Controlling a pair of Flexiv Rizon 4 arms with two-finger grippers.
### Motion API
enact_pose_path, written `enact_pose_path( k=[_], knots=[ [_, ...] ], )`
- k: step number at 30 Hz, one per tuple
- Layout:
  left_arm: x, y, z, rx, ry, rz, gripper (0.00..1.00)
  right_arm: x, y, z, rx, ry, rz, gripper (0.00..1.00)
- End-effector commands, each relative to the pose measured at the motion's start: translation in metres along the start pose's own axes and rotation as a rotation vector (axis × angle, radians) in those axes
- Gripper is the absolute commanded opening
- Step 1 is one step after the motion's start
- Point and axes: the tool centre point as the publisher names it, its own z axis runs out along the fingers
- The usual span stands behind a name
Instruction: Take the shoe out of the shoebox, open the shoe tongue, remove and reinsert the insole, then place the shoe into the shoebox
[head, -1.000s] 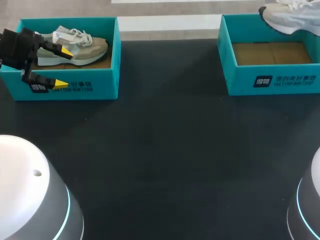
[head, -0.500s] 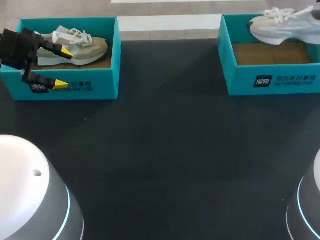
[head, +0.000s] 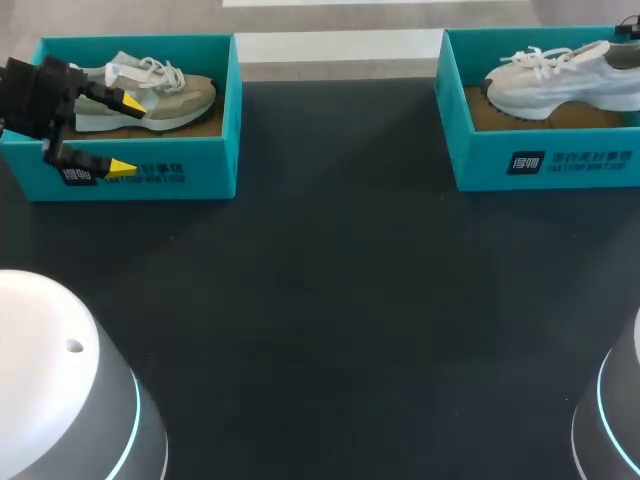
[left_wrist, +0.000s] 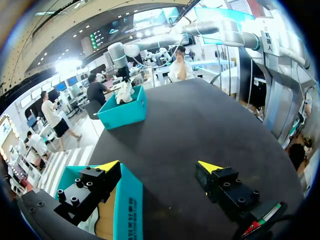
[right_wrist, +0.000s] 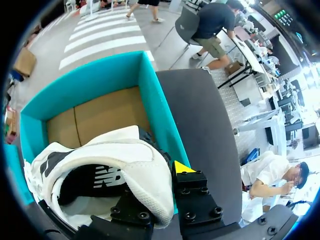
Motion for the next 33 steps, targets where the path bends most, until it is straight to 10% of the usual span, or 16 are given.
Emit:
enact_pose_path(
  k=[1, 33],
  knots=[
    [0.000, 0.000, -0.001, -0.004, 0.002, 0.000, 1.00, 0.003, -0.004, 0.007, -0.033, 0.003, -0.003, 0.00],
    [0.000, 0.000, -0.001, -0.004, 0.002, 0.000, 1.00, 0.007, -0.023, 0.032, 0.001, -0.027, -0.041, 0.00]
  ],
)
